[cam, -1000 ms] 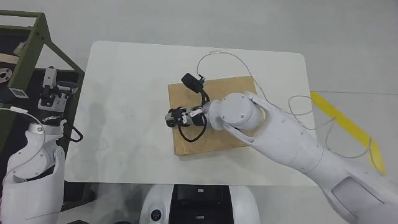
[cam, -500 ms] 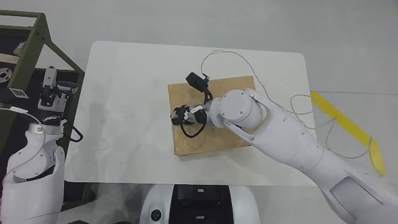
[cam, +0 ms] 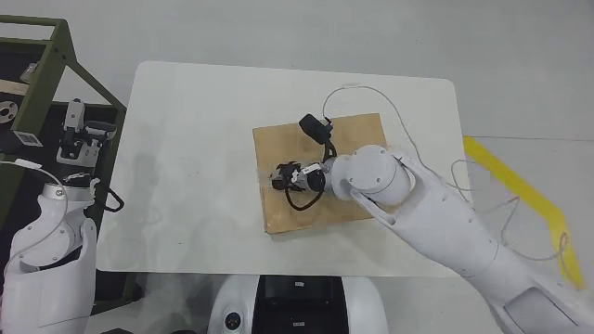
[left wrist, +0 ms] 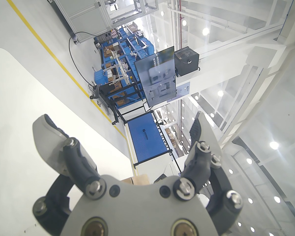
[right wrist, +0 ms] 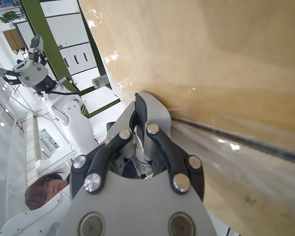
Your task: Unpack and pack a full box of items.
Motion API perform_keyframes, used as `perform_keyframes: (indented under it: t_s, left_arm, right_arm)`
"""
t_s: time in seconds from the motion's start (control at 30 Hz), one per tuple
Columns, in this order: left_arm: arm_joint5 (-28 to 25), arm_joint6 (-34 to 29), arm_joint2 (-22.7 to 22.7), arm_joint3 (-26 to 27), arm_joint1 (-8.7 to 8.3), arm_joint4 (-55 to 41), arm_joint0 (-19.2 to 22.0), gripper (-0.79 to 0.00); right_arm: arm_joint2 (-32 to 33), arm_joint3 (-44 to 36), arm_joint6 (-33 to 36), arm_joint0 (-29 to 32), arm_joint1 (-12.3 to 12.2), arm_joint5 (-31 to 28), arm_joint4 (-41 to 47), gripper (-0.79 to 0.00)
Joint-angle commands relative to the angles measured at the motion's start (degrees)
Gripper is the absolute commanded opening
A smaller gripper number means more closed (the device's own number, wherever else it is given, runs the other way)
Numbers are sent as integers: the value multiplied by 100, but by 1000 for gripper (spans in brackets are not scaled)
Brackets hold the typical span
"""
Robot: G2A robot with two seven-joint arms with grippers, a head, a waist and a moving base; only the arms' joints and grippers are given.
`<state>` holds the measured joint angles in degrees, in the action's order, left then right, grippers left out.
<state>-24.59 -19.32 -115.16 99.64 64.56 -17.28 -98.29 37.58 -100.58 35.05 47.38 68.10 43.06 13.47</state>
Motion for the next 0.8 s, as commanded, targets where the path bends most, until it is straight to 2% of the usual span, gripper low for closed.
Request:
perform_keyframes:
  t_s: [0.0,0.43,0.77]
  left_arm:
    - [0,0,0,0,0,0,0,0]
    - [0,0,0,0,0,0,0,0]
    - [0,0,0,0,0,0,0,0]
  right_arm:
    - [172,-150,-12,157,-75,94,-99,-785]
    - [1214,-776,267,954,-541,515,-908,-785]
    - [1806,-1147,360,1513,-745,577,-1111,-785]
